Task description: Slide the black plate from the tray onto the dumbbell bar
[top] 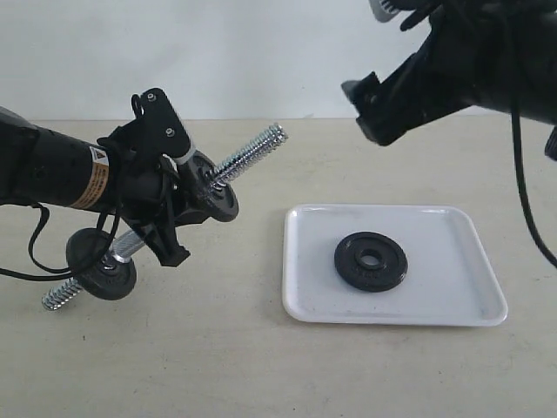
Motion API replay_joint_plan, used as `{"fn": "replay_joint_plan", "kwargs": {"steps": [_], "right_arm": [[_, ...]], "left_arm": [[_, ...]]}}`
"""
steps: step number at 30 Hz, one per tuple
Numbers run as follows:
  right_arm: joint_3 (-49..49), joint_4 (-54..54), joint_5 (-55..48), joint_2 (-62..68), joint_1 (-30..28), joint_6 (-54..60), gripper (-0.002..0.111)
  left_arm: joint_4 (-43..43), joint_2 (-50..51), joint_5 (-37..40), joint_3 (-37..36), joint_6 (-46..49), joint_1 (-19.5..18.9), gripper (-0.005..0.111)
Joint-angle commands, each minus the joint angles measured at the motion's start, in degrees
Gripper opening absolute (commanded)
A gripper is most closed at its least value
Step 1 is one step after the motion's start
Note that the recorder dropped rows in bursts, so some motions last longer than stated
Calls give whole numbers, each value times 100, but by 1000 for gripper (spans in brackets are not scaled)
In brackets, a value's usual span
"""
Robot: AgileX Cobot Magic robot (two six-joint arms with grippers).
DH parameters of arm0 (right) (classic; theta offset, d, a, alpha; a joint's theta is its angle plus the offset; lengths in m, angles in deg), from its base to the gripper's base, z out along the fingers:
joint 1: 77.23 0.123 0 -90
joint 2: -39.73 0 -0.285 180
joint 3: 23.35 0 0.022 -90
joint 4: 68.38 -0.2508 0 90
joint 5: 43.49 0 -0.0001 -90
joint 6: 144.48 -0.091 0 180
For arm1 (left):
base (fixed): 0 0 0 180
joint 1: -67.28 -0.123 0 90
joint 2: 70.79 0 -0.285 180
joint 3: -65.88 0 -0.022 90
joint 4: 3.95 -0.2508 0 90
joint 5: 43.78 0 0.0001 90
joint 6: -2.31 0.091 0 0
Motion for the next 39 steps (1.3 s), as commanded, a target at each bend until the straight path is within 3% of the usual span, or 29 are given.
{"fn": "replay_joint_plan", "kwargs": {"steps": [1,3,6,14,18,20,22,25,27,33,39], "right_arm": [[60,540,2043,-48,-1,-2694,104],[60,185,3159,-48,-1,-3955,104],[71,222,2604,-48,-1,-4319,104],[262,-1004,-2049,-48,-1,-4578,104],[262,-953,-4747,-21,-1,-5402,104],[262,-844,-5941,3,-1,-5240,104],[262,-433,-6333,-21,-1,-5075,104],[262,563,-5641,-158,253,-4967,104],[262,1512,-4620,-231,526,-5216,104],[-86,5713,-2007,-203,1094,-5545,104],[-235,5852,-785,-189,893,-5090,104]], "left_arm": [[214,-295,-103,177,10,0,4],[214,-295,-103,177,10,0,4],[214,-295,-103,177,10,0,4],[214,-295,-103,177,10,0,4],[214,-295,-103,177,10,0,4],[214,-295,-103,177,10,0,4],[214,-295,-103,177,10,0,4],[214,-295,-103,177,10,0,4],[214,-295,-103,177,10,0,4],[214,-295,-103,177,10,0,4],[214,-295,-103,177,10,0,4]]}}
